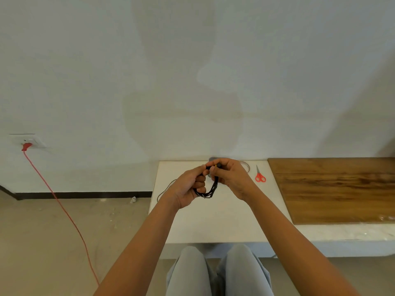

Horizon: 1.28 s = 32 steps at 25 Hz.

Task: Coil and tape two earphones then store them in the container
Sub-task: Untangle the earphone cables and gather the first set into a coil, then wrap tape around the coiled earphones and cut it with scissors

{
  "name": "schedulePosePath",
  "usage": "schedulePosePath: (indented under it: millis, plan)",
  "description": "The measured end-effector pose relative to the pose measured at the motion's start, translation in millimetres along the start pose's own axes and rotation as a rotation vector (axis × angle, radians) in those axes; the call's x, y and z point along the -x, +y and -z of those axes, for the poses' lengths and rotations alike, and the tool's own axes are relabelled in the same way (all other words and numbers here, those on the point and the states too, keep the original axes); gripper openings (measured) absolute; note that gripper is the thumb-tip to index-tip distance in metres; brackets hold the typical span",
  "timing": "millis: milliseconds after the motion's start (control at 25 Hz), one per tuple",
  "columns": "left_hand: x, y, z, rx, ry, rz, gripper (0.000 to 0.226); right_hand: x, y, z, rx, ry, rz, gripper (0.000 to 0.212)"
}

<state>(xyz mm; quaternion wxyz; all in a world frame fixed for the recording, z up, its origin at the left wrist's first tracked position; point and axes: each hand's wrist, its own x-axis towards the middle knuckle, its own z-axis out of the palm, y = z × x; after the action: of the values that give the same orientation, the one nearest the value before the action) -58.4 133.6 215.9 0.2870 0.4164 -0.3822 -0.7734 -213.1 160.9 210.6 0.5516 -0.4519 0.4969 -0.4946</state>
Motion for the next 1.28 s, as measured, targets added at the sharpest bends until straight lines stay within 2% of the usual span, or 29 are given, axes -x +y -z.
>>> schedulePosePath:
  millis: [120, 280, 360, 440, 520, 640, 760, 880, 960, 1080, 1160, 1280]
  plan:
    - [-32.6, -23.8, -2.6, 0.006, 0.097, 0.012, 0.032, -12.8, 33.8, 16.8, -0.08, 0.015, -0.051, 0.017]
    - [-88.1, -64.1, 2.3, -0.034, 0.278, 0.035, 0.024, -39.6, 103.8, 55.9, -0.078, 0.138, -0.261, 0.021]
    - [-111.0, -80.1, 8.0, -0.033, 0.338, 0.066, 0.022, -55.7, 145.0, 86.2, 0.089, 0.339, -0.333, 0.013]
    - [-133.5, -93.8, 14.1, -0.028, 0.363, 0.089, 0.022, -75.1, 181.0, 118.8, 0.366, 0.529, -0.354, 0.019]
    - [-152.5, -104.9, 20.3, -0.028, 0.37, 0.1, 0.022, -96.0, 201.8, 144.2, 0.559, 0.618, -0.329, 0.028]
    - [-175.1, -119.0, 27.4, -0.005, 0.373, 0.121, 0.025, -132.9, 220.8, 171.3, 0.706, 0.637, -0.269, 0.038]
    - [-187.3, -129.3, 31.6, 0.029, 0.362, 0.145, 0.026, -160.7, 236.6, 186.9, 0.833, 0.57, -0.237, 0.042]
    - [-192.5, -137.6, 34.9, 0.069, 0.36, 0.162, 0.028, -177.4, 245.6, 193.6, 0.951, 0.524, -0.266, 0.042]
    - [-192.7, -138.2, 36.4, 0.08, 0.359, 0.17, 0.029, -183.1, 248.8, 193.3, 0.994, 0.525, -0.273, 0.033]
    - [-192.1, -133.3, 37.4, 0.063, 0.359, 0.167, 0.03, -181.7, 248.5, 189.0, 0.936, 0.6, -0.281, 0.018]
    - [-190.2, -127.8, 37.1, 0.053, 0.369, 0.162, 0.031, -171.9, 238.3, 181.5, 0.772, 0.709, -0.28, 0.018]
    - [-181.9, -115.1, 32.3, 0.062, 0.381, 0.14, 0.033, -141.5, 198.9, 158.1, 0.465, 0.842, -0.184, 0.012]
